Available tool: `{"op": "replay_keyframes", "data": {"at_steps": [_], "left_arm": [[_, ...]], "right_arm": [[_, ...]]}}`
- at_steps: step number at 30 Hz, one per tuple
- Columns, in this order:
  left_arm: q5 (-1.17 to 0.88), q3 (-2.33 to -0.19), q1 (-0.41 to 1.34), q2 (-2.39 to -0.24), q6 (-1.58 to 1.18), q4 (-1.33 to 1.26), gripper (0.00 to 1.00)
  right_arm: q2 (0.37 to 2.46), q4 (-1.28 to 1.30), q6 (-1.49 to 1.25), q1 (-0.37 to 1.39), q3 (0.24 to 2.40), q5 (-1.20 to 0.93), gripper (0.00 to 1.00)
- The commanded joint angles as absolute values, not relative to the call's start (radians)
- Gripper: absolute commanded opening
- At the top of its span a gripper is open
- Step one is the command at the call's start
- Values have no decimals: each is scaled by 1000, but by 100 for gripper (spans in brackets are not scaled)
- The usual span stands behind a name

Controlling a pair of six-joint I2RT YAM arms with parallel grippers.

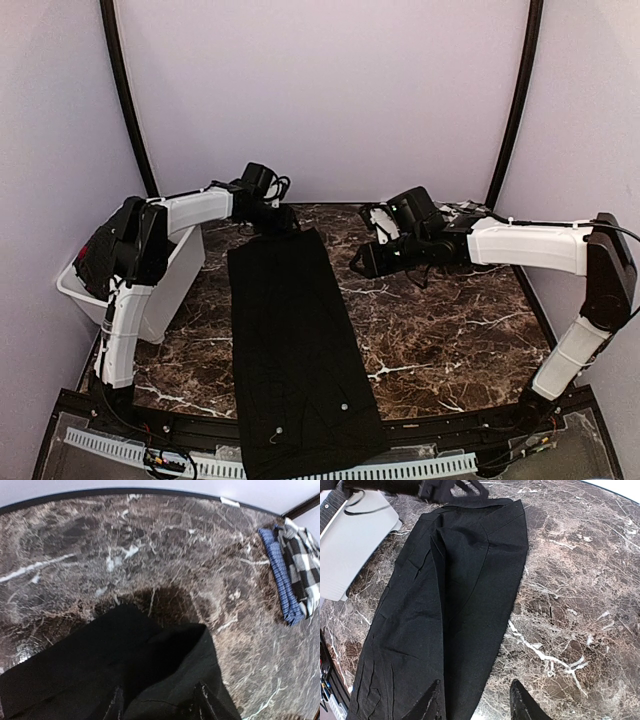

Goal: Fold and stack the long sleeve shirts
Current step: Adjust the rectangle-folded shirt at the center of the board.

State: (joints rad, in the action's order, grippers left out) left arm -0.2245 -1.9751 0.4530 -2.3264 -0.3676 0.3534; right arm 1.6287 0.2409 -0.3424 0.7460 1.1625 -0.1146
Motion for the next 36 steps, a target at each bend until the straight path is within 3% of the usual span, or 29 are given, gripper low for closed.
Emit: {"op": "replay_keyframes", "data": {"at_steps": [1, 12, 16, 26, 36], "left_arm": [[-291, -2063, 449, -2382, -237, 476, 47], [-366, -2102, 449, -2454, -226, 499, 47], [-376, -2108, 449, -2457, -228, 499, 37], [-329, -2160, 450, -2449, -211, 499, 2], [-277, -2175, 450, -2448, -204, 472, 0]], "right_arm": [[1598, 233, -353, 740, 1144, -95, 43], [1600, 224, -364, 741, 1137, -98, 43], [1606, 224, -364, 741, 1142, -100, 43], [1611, 224, -365, 741, 1143, -97, 43], [1615, 223, -366, 740, 1141, -91, 43]]}}
